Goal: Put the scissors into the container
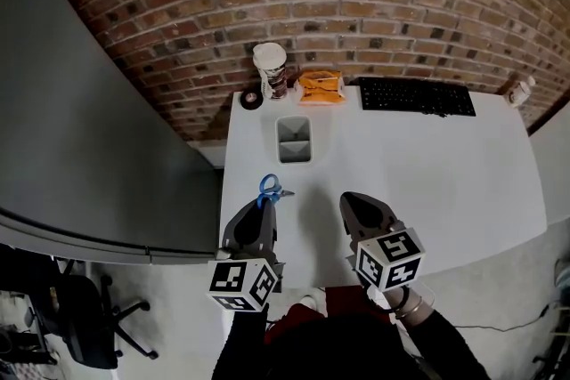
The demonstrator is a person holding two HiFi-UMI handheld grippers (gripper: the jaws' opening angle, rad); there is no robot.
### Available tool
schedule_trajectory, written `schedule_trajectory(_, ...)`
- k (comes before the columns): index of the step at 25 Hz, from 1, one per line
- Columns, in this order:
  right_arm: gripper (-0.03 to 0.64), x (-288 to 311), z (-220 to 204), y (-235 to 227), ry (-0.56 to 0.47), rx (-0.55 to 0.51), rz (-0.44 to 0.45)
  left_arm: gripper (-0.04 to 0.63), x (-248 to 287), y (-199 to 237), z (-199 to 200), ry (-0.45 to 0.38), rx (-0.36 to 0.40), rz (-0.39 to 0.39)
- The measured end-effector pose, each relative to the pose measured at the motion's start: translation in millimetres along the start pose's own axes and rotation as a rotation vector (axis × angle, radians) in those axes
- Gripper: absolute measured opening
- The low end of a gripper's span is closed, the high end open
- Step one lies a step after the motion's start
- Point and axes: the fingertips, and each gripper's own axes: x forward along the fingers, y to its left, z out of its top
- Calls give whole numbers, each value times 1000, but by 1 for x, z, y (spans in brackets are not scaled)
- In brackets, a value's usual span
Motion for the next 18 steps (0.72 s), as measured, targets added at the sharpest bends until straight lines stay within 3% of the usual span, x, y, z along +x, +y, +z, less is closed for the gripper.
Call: schedule_trajectory(18, 9, 77, 27, -37, 60, -33, 86, 29, 93, 19, 35, -17, -14, 25)
